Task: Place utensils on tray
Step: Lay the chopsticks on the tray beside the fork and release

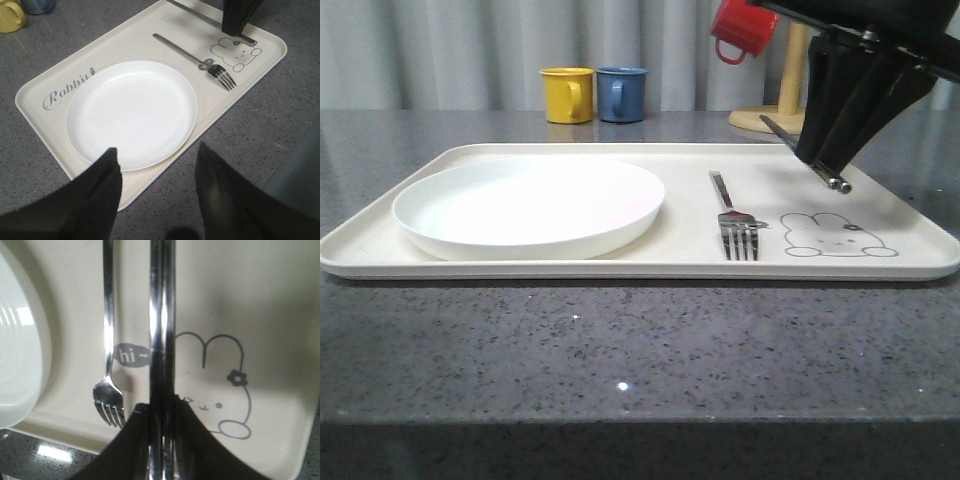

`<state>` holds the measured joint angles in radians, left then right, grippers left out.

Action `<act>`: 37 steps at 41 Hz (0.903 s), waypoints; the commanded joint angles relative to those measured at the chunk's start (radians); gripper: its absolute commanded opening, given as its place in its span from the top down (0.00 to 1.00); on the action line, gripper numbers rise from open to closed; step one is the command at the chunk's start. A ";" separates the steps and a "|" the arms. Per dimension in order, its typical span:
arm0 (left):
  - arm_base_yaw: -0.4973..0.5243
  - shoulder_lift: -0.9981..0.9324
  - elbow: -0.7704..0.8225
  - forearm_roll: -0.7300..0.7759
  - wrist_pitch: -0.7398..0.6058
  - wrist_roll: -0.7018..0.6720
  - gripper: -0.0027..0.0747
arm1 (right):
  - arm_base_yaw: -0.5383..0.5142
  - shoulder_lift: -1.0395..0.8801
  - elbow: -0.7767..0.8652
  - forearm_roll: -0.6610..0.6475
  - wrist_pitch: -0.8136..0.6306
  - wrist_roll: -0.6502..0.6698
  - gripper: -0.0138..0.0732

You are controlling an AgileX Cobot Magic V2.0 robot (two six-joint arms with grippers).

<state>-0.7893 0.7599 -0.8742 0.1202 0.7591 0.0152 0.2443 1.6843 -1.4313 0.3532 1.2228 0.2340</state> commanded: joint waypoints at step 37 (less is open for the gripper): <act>-0.008 -0.006 -0.025 0.005 -0.071 -0.007 0.53 | 0.004 -0.019 -0.029 -0.008 0.048 -0.211 0.49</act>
<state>-0.7893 0.7599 -0.8742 0.1202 0.7591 0.0152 0.2484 1.7611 -1.4313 0.3562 1.2166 0.0983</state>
